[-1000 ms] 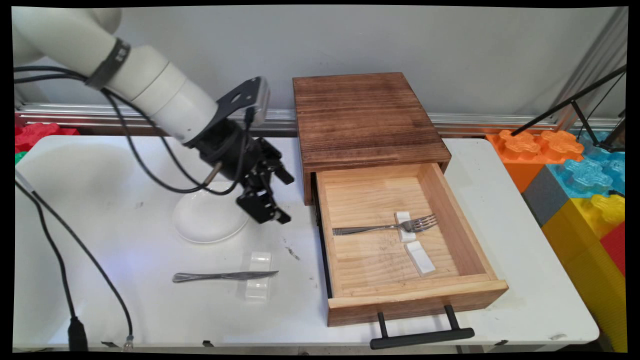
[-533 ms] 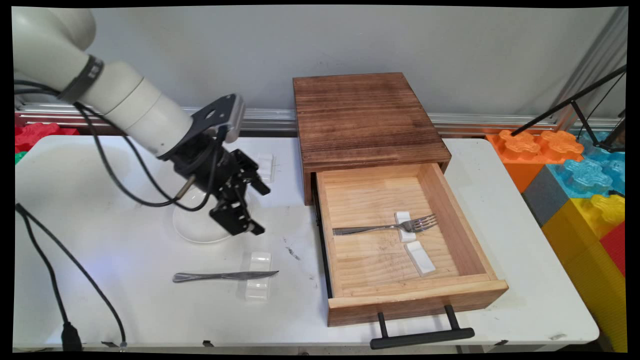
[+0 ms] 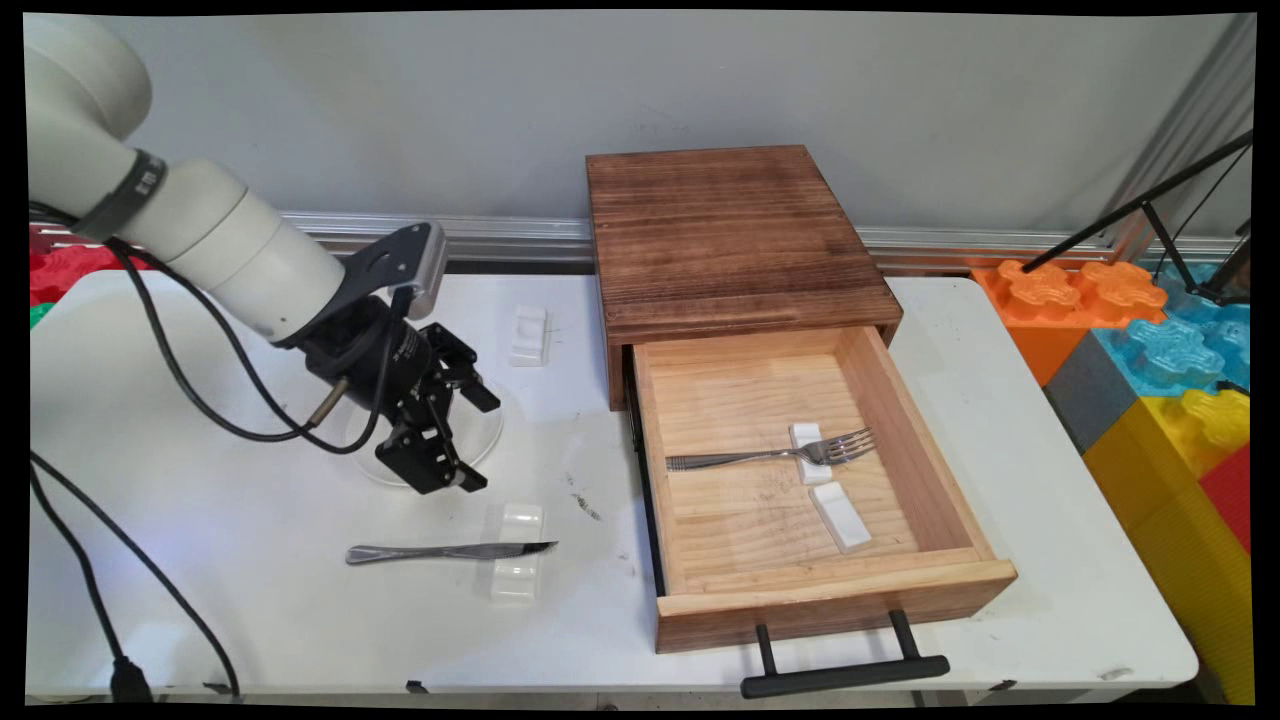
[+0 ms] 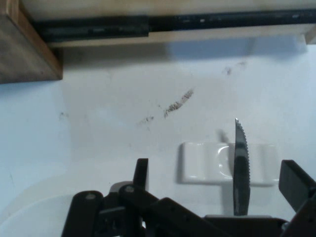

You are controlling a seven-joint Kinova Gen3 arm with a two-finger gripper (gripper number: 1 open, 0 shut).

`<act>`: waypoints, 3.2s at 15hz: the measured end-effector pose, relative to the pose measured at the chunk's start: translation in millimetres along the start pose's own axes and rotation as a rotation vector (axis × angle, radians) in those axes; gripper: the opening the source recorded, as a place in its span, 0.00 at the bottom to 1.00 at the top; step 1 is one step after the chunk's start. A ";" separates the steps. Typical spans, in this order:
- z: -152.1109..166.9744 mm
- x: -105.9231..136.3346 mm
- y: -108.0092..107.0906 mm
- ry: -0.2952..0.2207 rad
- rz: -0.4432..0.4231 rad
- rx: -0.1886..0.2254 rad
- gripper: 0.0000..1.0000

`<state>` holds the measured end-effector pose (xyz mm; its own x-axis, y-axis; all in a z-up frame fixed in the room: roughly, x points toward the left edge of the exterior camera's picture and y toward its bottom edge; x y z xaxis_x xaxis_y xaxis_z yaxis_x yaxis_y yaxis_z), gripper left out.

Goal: Pick up the knife from the right of the white plate

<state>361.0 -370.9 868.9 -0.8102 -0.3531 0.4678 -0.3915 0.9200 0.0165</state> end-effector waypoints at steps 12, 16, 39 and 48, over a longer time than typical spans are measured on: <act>18.7 -15.8 19.8 -0.075 -0.020 -0.010 1.00; 26.9 -24.3 27.5 -0.108 -0.031 -0.023 1.00; 78.5 -48.1 31.6 -0.211 -0.017 -0.020 1.00; 83.7 -51.5 28.0 -0.220 -0.003 -0.017 1.00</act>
<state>355.3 -341.2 771.3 -0.8855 -0.3825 0.2639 -0.3879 0.9211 0.0334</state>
